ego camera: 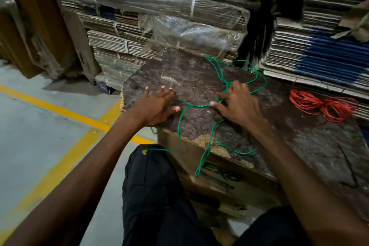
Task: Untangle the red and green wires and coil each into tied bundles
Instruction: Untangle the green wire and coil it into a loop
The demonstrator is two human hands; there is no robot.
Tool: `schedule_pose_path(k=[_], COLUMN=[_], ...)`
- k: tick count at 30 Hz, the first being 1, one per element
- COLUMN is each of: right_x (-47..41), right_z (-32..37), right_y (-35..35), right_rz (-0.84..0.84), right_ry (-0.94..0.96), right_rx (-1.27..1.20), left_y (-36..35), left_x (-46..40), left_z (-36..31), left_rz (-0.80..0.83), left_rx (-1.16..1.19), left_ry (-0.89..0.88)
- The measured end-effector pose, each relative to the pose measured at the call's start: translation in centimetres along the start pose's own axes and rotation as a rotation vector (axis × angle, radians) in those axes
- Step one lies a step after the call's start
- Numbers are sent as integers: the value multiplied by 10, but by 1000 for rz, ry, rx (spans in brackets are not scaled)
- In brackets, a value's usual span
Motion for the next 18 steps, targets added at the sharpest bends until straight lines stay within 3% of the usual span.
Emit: schedule_pose_path(k=[4, 8, 11, 18], right_x=[9, 22, 24, -5], right_z=[17, 58, 89, 115], right_y=[12, 16, 10, -5], right_rz=[-157, -346, -292, -4], right_ry=[-5, 191, 323, 408], right_rx=[23, -68, -185, -325], left_y=[-2, -2, 0, -2], left_x=[15, 19, 23, 47], left_z=[20, 23, 23, 35], left_rz=[-13, -20, -39, -110], left_rx=[13, -13, 14, 20], left_ry=[35, 21, 48, 129])
Point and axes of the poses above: each hand's wrist, its own x-axis away from the middle knuckle, its own y-axis out of the back of the hand, z = x × y, the point moved 2 cm from there along -x, towards the middle knuckle, and after that the axes turned 13 degrees about z, right-handed, at the moved point
